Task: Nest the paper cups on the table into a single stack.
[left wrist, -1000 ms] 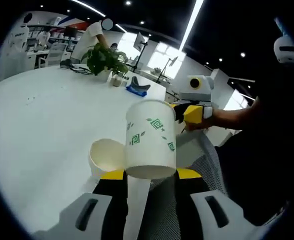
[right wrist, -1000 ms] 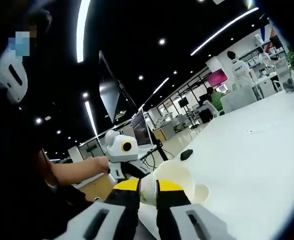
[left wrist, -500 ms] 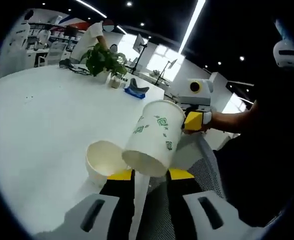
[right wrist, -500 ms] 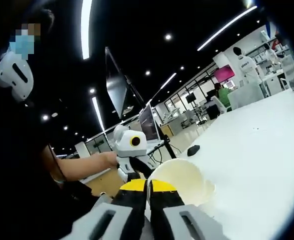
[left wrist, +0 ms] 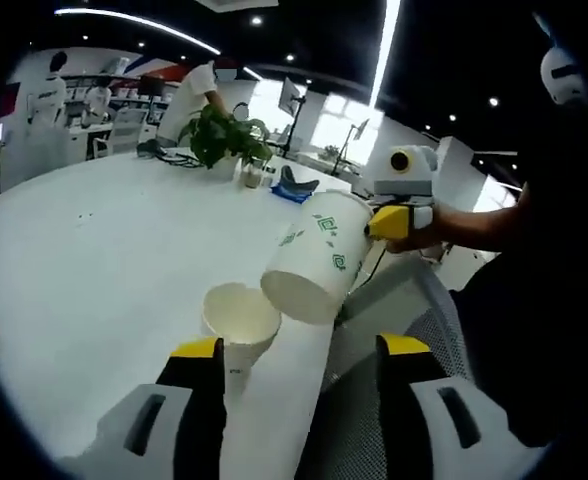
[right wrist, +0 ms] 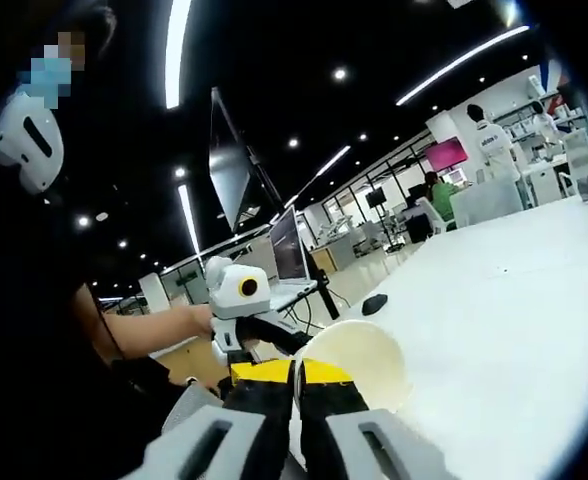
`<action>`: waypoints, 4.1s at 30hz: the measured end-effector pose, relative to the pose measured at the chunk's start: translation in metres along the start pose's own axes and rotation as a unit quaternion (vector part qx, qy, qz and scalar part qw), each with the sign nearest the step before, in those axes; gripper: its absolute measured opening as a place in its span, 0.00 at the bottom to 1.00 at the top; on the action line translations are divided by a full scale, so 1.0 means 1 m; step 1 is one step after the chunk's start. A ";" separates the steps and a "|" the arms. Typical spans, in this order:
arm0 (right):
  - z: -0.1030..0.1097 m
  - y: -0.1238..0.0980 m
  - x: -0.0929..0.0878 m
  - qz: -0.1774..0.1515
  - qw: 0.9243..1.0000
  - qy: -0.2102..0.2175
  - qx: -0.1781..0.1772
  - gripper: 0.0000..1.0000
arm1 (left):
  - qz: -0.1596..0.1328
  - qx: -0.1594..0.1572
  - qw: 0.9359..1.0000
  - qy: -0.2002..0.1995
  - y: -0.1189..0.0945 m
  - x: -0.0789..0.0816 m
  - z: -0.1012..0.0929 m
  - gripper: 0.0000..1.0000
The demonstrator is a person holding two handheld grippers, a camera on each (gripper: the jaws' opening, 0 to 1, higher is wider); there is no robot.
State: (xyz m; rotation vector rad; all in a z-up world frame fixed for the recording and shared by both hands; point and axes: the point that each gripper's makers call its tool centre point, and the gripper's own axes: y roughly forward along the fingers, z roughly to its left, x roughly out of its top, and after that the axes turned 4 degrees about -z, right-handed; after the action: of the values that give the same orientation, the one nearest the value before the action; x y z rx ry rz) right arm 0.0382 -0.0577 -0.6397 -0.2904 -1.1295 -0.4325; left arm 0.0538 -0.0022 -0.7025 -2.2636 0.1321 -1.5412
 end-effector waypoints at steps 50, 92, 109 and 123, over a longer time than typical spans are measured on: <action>-0.048 0.039 -0.054 0.258 0.941 -0.219 -0.030 0.00 | -0.041 0.102 0.993 0.033 -0.029 -0.012 0.003 0.99; -0.056 0.055 -0.086 0.319 0.917 -0.241 0.009 0.02 | -0.046 0.118 0.992 0.015 -0.038 -0.020 0.001 0.97; -0.061 0.059 -0.105 0.324 0.920 -0.219 0.013 0.04 | -0.055 0.124 0.991 0.004 -0.045 -0.021 -0.004 0.96; -0.064 0.059 -0.109 0.327 0.920 -0.213 0.020 0.04 | -0.055 0.126 0.991 0.004 -0.045 -0.021 -0.002 0.96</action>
State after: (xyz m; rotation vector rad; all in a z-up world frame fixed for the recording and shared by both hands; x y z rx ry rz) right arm 0.0785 -0.0137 -0.7654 -0.7228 -1.3777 0.2648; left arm 0.0377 0.0444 -0.7034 -2.0967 -0.1795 -1.5261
